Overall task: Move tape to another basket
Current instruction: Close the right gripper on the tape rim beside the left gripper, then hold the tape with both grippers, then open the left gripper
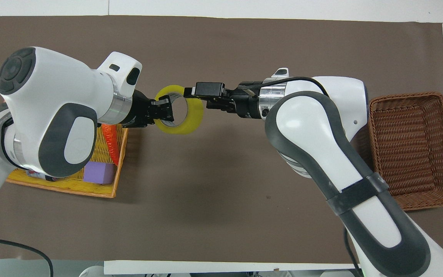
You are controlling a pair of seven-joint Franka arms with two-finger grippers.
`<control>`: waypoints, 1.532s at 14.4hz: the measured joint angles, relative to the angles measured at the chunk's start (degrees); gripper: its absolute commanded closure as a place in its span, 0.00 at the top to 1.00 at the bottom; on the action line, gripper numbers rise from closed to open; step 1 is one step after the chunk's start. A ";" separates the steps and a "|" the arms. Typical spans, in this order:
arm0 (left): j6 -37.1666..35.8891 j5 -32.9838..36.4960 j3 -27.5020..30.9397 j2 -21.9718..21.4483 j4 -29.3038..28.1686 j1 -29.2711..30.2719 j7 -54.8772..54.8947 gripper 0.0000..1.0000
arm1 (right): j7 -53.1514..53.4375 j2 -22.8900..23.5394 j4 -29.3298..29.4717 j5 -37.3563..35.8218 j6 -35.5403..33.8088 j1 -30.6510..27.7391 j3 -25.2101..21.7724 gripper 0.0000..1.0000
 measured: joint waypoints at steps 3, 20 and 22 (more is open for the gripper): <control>0.00 0.02 0.02 0.00 0.00 0.00 0.00 0.00 | 0.00 0.00 0.00 0.01 0.00 0.13 -0.01 0.99; -0.39 0.02 0.15 0.00 0.00 0.03 -0.01 0.00 | 0.00 0.01 -0.38 0.01 0.64 1.78 -0.02 0.92; -0.40 0.02 0.15 0.00 0.00 0.03 -0.01 0.01 | 0.00 0.01 -0.47 0.01 1.00 2.09 -0.02 0.91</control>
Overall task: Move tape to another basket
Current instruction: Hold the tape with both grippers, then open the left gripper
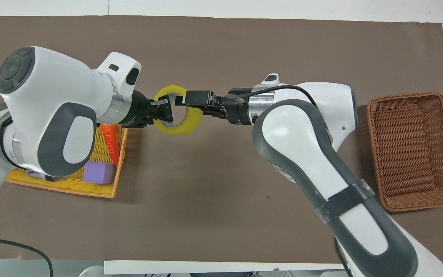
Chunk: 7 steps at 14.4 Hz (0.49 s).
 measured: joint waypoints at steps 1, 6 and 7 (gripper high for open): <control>-0.01 0.00 0.00 0.00 0.00 0.00 0.00 0.01 | 0.00 0.00 -0.01 0.00 0.03 0.02 0.00 0.89; -0.01 0.00 0.12 0.00 0.00 0.08 0.00 0.01 | 0.00 0.00 -0.02 0.00 0.05 0.02 -0.04 0.45; -0.01 0.00 0.19 -0.05 0.04 0.11 0.00 0.01 | 0.00 0.02 -0.24 -0.06 0.11 0.00 -0.15 0.26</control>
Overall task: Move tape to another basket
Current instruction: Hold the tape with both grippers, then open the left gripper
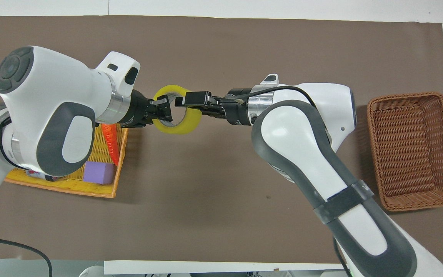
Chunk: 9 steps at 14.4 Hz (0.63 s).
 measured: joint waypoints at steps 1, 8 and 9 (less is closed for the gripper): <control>-0.01 -0.02 0.04 -0.02 0.03 0.00 0.00 0.01 | -0.12 0.05 -0.20 0.01 -0.01 -0.04 -0.06 0.09; -0.08 0.01 0.03 0.00 0.01 -0.01 0.00 0.03 | -0.21 0.05 -0.24 0.00 -0.01 -0.03 -0.05 0.00; -0.08 0.01 0.03 -0.01 0.01 -0.01 0.00 0.21 | -0.21 0.05 -0.24 0.00 -0.01 -0.03 -0.05 0.00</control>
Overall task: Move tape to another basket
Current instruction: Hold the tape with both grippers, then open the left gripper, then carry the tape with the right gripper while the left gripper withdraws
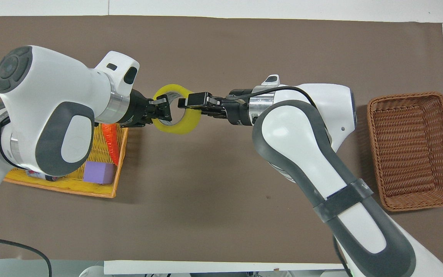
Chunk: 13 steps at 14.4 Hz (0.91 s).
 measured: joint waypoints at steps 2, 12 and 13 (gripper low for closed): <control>0.02 0.00 0.00 0.00 0.00 0.00 0.00 1.00 | 0.00 0.00 0.00 0.00 0.00 0.00 0.00 0.00; -3.49 0.29 0.91 -2.57 6.62 4.82 0.12 0.99 | 0.00 0.05 -0.13 0.00 0.08 -0.10 -0.07 0.00; -4.64 0.64 0.98 -2.94 6.89 6.90 2.09 0.99 | 0.00 0.05 -0.13 0.00 0.08 -0.10 -0.07 0.00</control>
